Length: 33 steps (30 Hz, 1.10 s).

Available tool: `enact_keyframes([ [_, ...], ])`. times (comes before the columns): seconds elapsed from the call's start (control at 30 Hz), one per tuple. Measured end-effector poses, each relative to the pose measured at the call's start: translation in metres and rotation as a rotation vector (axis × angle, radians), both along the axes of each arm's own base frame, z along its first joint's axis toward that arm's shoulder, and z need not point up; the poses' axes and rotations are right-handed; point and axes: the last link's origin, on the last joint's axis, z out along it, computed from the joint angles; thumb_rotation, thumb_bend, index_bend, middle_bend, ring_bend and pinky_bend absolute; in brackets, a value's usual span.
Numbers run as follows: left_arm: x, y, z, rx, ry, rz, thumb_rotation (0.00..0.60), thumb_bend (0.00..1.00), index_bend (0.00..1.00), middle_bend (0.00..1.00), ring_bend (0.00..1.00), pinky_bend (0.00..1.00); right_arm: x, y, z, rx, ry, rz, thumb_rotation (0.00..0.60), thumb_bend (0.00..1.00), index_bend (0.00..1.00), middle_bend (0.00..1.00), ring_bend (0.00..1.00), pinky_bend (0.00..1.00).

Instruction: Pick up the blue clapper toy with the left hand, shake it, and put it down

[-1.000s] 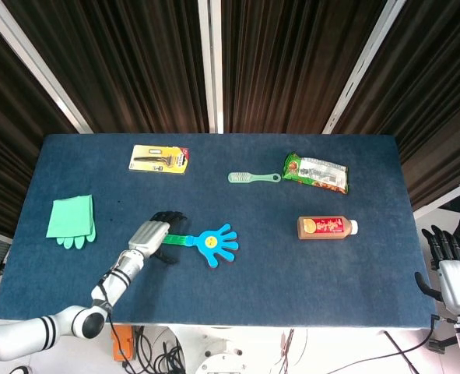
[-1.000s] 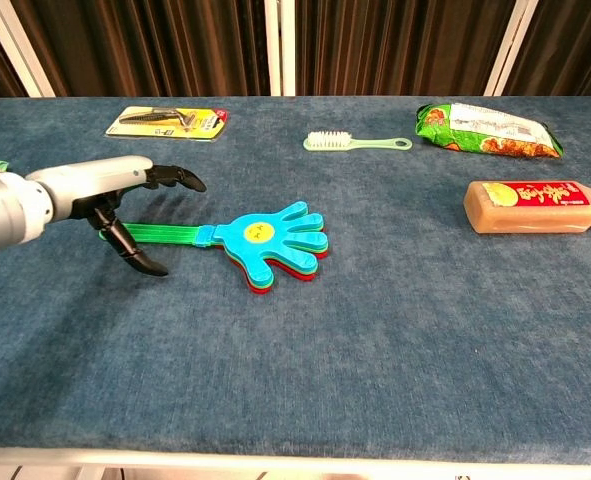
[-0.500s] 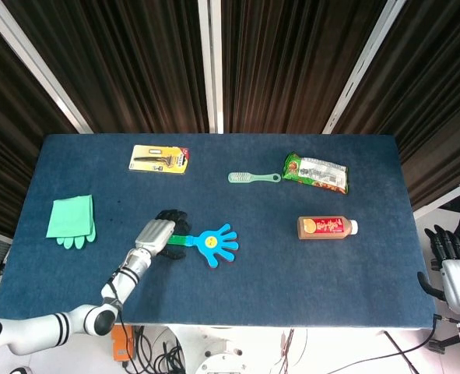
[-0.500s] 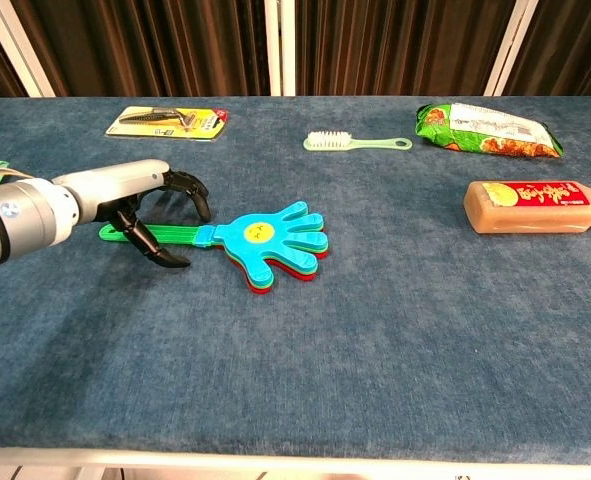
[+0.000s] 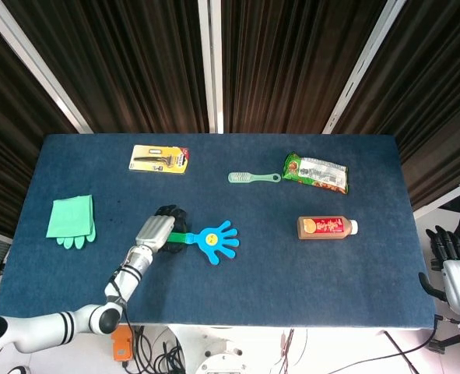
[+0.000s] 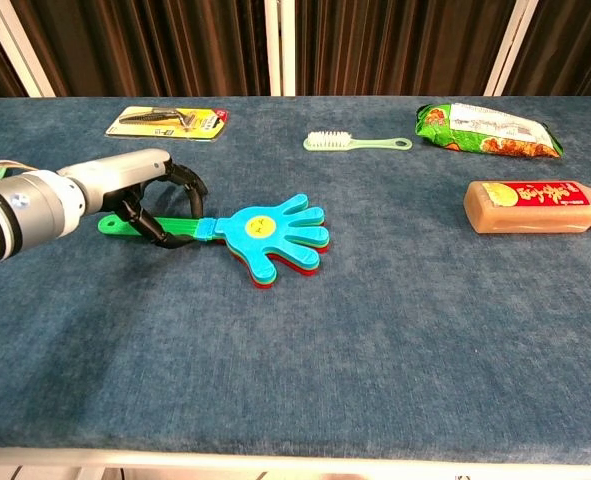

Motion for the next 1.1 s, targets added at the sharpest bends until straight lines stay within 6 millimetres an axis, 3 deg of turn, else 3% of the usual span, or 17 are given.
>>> enact_keyframes([
  [0.1, 0.001, 0.000, 0.002, 0.031, -0.022, -0.008, 0.600, 0.34, 0.72, 0.33, 0.15, 0.21, -0.001, 0.000, -0.001, 0.004, 0.000, -0.003, 0.600, 0.27, 0.00, 0.00, 0.00, 0.00],
  [0.17, 0.001, -0.001, 0.003, 0.052, -0.045, -0.007, 0.600, 0.34, 0.72, 0.48, 0.34, 0.30, -0.001, 0.000, -0.001, 0.009, 0.000, -0.007, 0.600, 0.27, 0.00, 0.00, 0.00, 0.00],
  [0.23, 0.003, -0.001, 0.005, 0.075, -0.063, -0.012, 0.600, 0.35, 0.71, 0.57, 0.47, 0.41, -0.002, 0.001, -0.002, 0.019, 0.002, -0.015, 0.600, 0.28, 0.00, 0.00, 0.00, 0.00],
  [0.4, 0.007, -0.002, 0.008, 0.136, -0.047, -0.076, 0.600, 0.36, 0.68, 0.69, 0.64, 0.73, -0.002, 0.000, -0.004, 0.044, 0.005, -0.034, 0.600, 0.28, 0.00, 0.00, 0.00, 0.00],
  [0.47, 0.007, -0.003, 0.009, 0.160, -0.022, -0.105, 0.600, 0.35, 0.66, 0.73, 0.69, 0.80, -0.001, 0.000, -0.003, 0.034, 0.005, -0.023, 0.600, 0.28, 0.00, 0.00, 0.00, 0.00],
  [0.73, -0.001, -0.002, 0.008, 0.156, 0.009, -0.102, 0.600, 0.34, 0.61, 0.83, 0.80, 0.87, 0.001, 0.000, -0.001, 0.014, -0.003, 0.006, 0.600, 0.28, 0.00, 0.00, 0.00, 0.00],
  [0.8, -0.002, -0.002, 0.008, 0.147, 0.014, -0.099, 0.600, 0.30, 0.54, 0.84, 0.82, 0.89, 0.001, 0.000, -0.001, 0.012, -0.006, 0.008, 0.600, 0.28, 0.00, 0.00, 0.00, 0.00],
  [0.93, -0.004, -0.001, 0.009, 0.122, 0.040, -0.110, 0.600, 0.19, 0.31, 0.86, 0.86, 0.90, 0.000, 0.001, 0.000, 0.011, -0.004, 0.006, 0.600, 0.28, 0.00, 0.00, 0.00, 0.00],
  [1.1, -0.004, -0.001, 0.008, 0.119, 0.052, -0.123, 0.600, 0.17, 0.23, 0.90, 0.90, 0.92, 0.000, 0.001, 0.003, 0.002, -0.006, 0.005, 0.600, 0.28, 0.00, 0.00, 0.00, 0.00],
])
